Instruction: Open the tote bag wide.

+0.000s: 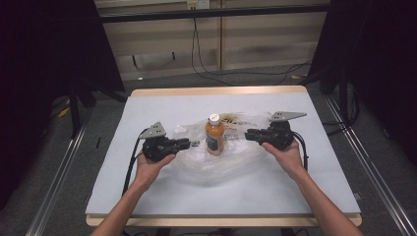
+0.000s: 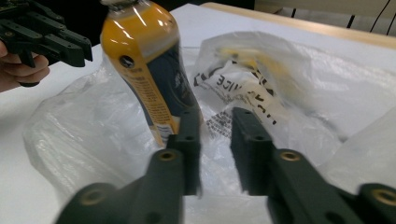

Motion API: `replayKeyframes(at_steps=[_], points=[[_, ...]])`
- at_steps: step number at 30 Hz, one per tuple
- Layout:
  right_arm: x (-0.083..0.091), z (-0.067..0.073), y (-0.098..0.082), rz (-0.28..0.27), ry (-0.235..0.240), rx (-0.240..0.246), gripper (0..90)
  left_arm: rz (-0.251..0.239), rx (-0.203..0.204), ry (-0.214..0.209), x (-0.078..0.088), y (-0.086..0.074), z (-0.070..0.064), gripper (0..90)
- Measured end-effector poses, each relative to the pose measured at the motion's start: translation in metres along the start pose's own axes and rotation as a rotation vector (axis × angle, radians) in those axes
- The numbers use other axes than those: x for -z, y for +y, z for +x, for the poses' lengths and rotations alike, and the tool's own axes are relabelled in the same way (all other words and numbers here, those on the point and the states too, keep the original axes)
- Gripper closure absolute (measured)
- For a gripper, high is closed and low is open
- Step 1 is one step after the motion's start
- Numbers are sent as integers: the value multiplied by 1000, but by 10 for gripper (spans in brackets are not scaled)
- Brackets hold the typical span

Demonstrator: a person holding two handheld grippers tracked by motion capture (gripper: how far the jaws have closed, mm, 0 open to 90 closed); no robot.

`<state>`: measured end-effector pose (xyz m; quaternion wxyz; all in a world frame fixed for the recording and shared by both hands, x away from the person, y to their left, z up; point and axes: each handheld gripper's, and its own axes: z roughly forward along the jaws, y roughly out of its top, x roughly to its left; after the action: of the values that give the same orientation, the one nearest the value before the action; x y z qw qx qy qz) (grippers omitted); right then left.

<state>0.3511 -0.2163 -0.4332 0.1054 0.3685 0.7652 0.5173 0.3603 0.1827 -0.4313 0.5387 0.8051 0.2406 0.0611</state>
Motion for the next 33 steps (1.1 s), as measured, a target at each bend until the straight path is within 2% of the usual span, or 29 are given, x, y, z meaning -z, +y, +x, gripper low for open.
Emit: replayKeyframes(at_steps=[3,4,6,7,8,9,10,13,15,16,17,18,19,21,23,25,27,30,33], points=[[7,6,3,-27,-7,12,557,-12,-29,13,5,3,-6,728],[10,8,3,-28,-10,13,507,-10,-37,22,7,3,-8,682],[13,11,4,-27,3,13,419,-14,-24,56,9,3,-10,558],[15,13,3,-24,-20,27,369,-20,-17,62,10,3,-11,452],[18,15,2,-31,-32,37,353,-17,-20,78,11,3,-13,399],[21,16,1,-36,-40,39,347,-25,-24,83,13,3,-13,368],[25,18,0,-41,-72,55,313,-35,-22,85,15,3,-14,330],[39,19,1,-87,-133,55,204,-53,-17,129,19,2,-16,206],[48,20,0,-107,-167,58,125,-52,-24,138,22,1,-16,165],[53,21,-1,-114,-174,51,110,-50,-32,162,24,0,-17,142],[56,21,-3,-121,-174,49,77,-65,-26,150,24,-1,-17,125],[60,21,-5,-125,-178,43,40,-51,-29,165,27,-1,-17,119],[63,22,-7,-122,-191,38,34,-63,-29,166,28,-2,-17,113],[69,22,-12,-120,-184,37,40,-63,-29,173,32,-4,-17,95],[75,22,-19,-116,-201,36,31,-62,-27,194,37,-7,-18,80],[81,22,-26,-125,-212,25,27,-55,-7,191,42,-11,-18,67],[87,22,-32,-132,-229,2,26,-45,-3,184,49,-14,-19,59],[95,25,-40,-129,-239,1,31,-68,-3,161,60,-18,-21,36],[102,28,-46,-143,-258,-7,27,-44,-1,184,67,-25,-27,35]])
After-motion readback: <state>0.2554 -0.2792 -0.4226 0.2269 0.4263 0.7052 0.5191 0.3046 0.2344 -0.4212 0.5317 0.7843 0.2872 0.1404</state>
